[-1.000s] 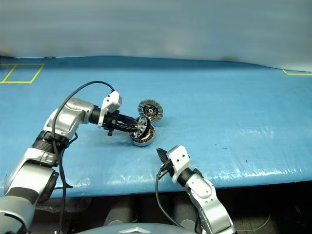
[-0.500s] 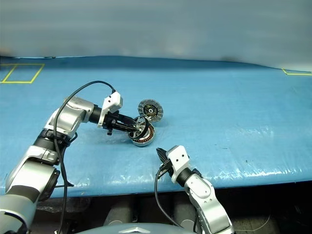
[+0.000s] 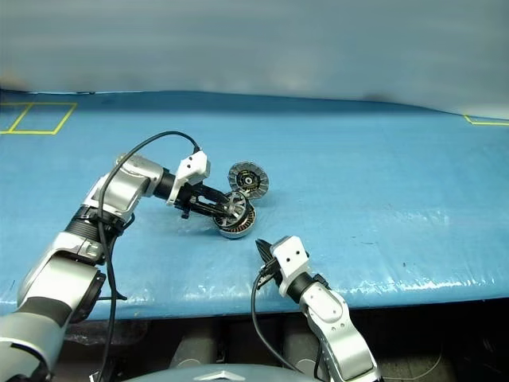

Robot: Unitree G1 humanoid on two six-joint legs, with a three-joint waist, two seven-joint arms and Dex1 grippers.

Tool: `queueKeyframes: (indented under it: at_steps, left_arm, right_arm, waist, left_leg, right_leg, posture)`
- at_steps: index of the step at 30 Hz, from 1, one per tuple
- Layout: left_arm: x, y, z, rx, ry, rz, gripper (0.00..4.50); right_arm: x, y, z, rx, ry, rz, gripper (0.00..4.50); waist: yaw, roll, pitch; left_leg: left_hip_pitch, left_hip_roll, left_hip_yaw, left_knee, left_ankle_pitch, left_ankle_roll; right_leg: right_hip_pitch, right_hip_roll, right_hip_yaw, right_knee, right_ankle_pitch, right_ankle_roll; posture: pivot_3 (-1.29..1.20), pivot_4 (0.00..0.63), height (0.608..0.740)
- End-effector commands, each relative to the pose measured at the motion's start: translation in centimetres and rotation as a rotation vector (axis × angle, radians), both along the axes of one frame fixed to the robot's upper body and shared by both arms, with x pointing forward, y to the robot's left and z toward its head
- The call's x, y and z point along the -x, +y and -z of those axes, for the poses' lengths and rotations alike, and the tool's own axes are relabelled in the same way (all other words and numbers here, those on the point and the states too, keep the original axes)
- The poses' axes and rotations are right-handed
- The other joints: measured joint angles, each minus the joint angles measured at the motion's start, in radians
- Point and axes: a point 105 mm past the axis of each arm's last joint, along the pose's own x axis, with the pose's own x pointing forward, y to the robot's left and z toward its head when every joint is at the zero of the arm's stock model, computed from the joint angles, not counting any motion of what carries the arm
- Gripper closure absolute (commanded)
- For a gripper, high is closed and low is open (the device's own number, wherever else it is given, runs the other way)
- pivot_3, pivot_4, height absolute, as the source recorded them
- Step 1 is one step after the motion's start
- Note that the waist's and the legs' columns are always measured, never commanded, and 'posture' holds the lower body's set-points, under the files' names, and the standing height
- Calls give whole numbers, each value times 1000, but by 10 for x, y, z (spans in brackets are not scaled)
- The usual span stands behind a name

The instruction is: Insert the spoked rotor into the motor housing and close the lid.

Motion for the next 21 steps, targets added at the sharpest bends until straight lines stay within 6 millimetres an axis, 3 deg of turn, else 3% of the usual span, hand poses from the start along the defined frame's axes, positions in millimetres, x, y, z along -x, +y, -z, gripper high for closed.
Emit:
queueKeyframes:
  at_steps: [1,3,7,15,19,21]
  left_arm:
    - [-2,-5,-24,63,-44,32,889]
    - [-1,-4,-28,80,-42,34,205]
    - [7,2,-31,108,-22,33,379]
    - [41,14,-26,186,35,-8,2895]
    - [57,14,-16,261,10,-115,4276]
    - [57,12,-15,327,-38,-214,4481]
  right_arm:
    - [-3,-2,-8,-14,-26,14,4500]
    - [-3,-2,-9,-15,-24,15,4500]
    - [-3,-2,-10,-18,-24,12,4500]
    - [-6,-9,-18,-24,-15,36,4500]
    - [-22,-23,-26,8,-23,102,4500]
    - [-33,-33,-29,56,-34,137,4500]
  waist:
    - [-1,0,0]
    - [-3,0,0]
    - [-5,0,0]
    - [-5,0,0]
    - [-4,1,0]
    - [-3,1,0]
  left_leg:
    - [0,0,0,0,0,0]
    - [0,1,0,0,0,0]
    - [0,1,-1,0,0,0]
    - [1,1,-2,0,0,0]
    - [1,1,-2,0,0,0]
    - [1,1,-2,1,0,0]
  right_leg:
    - [0,0,0,0,0,0]
    - [0,1,0,0,0,0]
    - [0,1,0,1,0,0]
    - [-1,1,2,1,0,0]
    - [0,1,3,1,0,0]
    - [0,1,3,2,0,0]
  posture:
    - [0,150,740]
    - [0,150,740]
    - [0,150,740]
    - [0,150,740]
    - [0,150,740]
    - [0,150,740]
